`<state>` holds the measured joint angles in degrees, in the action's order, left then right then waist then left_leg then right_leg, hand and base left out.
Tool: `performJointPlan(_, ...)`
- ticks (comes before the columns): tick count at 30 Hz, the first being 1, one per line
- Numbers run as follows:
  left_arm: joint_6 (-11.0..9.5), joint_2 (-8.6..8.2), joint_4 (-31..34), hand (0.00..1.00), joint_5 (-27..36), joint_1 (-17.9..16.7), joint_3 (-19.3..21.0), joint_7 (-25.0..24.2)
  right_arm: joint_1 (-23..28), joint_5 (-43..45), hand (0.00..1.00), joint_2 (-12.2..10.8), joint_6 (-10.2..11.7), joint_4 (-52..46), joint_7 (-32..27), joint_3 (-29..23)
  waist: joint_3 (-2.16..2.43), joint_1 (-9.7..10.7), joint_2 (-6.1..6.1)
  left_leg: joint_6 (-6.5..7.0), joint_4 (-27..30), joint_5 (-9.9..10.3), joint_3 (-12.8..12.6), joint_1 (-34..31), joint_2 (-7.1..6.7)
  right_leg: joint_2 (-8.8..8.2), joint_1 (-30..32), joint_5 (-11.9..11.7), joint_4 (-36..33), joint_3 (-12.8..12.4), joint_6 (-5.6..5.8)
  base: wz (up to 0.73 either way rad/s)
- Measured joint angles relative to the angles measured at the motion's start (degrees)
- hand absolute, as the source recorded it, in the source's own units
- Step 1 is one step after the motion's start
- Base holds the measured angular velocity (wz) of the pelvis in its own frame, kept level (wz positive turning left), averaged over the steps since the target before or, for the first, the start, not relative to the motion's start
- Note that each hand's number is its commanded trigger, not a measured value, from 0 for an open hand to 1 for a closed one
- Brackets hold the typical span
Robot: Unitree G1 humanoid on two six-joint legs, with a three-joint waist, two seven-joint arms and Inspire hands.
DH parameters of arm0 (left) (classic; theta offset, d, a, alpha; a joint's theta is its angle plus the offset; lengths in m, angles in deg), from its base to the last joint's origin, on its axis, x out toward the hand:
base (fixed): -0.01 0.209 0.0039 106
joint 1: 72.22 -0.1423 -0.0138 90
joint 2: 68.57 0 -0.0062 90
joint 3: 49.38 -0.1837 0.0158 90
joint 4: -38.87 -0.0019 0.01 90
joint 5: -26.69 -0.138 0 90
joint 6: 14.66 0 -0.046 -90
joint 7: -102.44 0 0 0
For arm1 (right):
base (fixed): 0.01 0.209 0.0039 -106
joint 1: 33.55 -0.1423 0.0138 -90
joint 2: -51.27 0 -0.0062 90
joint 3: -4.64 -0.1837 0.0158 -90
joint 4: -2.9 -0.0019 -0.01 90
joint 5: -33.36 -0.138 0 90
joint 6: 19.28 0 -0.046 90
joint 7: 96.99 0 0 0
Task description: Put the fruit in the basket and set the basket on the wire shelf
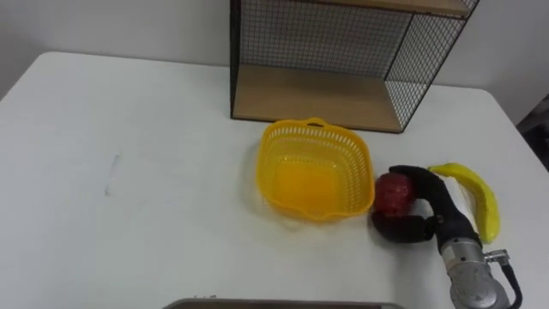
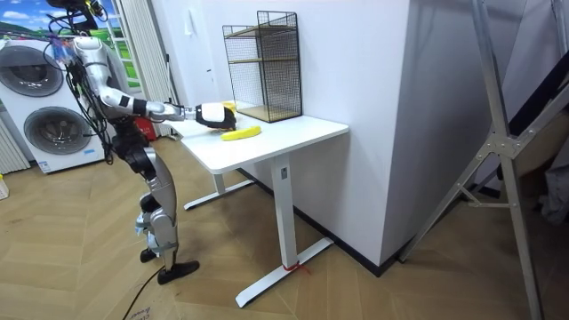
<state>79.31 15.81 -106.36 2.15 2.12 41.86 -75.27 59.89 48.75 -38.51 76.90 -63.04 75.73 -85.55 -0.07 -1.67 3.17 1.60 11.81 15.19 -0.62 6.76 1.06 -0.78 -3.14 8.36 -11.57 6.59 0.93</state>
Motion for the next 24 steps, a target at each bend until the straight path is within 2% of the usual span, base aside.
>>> performJointPlan(4,0.01,-0.01,0.0,0.0,-0.01,0.11,-0.01,0.0,-1.82,1.22,1.0,1.14,-0.45,2.27,-0.69,-0.09,0.0,-0.27,-0.01,-0.16,-0.01,-0.09,0.94,0.0,0.04,0.0,-0.41,0.0,0.12,0.9,0.0,0.12)
performJointPlan(6,0.08,-0.01,0.0,0.0,-0.01,0.11,0.0,0.02,-1.73,1.35,1.0,1.11,-0.86,2.27,-0.72,-0.09,0.0,-0.31,0.0,-0.21,-0.04,-0.12,1.3,0.04,0.06,0.0,-0.79,0.0,0.54,1.32,0.0,0.11)
performJointPlan(12,0.59,0.01,-0.02,0.0,0.0,0.19,0.06,1.13,-1.03,0.29,1.0,0.32,-0.28,2.22,-0.67,-0.17,-0.02,-0.15,0.13,-0.25,-0.1,-0.15,1.33,0.53,0.07,0.01,-1.47,0.0,0.95,1.31,0.0,0.01)
performJointPlan(24,0.61,0.05,0.03,0.0,-0.36,0.38,-0.23,1.75,-0.39,-10.78,1.0,-1.09,-1.57,-1.63,-0.08,-1.19,0.03,0.04,-0.57,-0.27,-0.27,-0.14,1.01,0.76,0.05,0.13,-1.46,-0.02,1.0,0.75,-0.03,-0.02)
